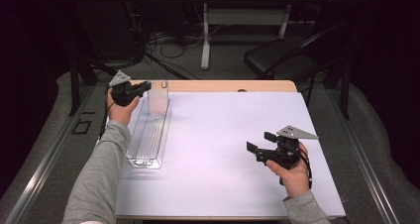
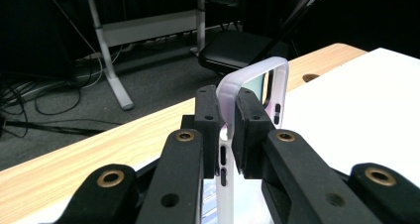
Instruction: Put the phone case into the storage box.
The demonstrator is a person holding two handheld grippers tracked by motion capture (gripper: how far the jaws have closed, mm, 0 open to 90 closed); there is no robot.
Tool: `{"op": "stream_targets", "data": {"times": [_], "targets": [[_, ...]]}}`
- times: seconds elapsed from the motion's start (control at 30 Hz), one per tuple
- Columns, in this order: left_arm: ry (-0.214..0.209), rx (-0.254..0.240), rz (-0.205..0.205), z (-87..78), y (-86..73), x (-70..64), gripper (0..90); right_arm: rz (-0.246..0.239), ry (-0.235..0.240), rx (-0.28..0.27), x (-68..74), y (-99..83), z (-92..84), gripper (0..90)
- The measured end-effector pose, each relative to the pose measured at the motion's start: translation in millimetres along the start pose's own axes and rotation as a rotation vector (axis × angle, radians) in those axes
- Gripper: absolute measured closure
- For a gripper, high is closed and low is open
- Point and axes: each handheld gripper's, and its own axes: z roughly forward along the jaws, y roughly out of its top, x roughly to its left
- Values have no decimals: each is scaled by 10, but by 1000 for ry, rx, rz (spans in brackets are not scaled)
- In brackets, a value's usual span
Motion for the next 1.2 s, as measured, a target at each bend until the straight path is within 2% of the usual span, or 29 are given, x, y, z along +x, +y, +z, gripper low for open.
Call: {"op": "stream_targets", "data": {"times": [0.57, 0.93, 1.2], "targets": [[-13, -9, -2, 11, -81, 27, 828, 1, -1, 2, -2, -11, 9, 176], [23, 8, 31, 24, -72, 15, 812, -1, 1, 5, 1, -15, 21, 176], [38, 16, 16, 21, -95, 78, 798, -1, 1, 13, -10, -22, 35, 179]]}}
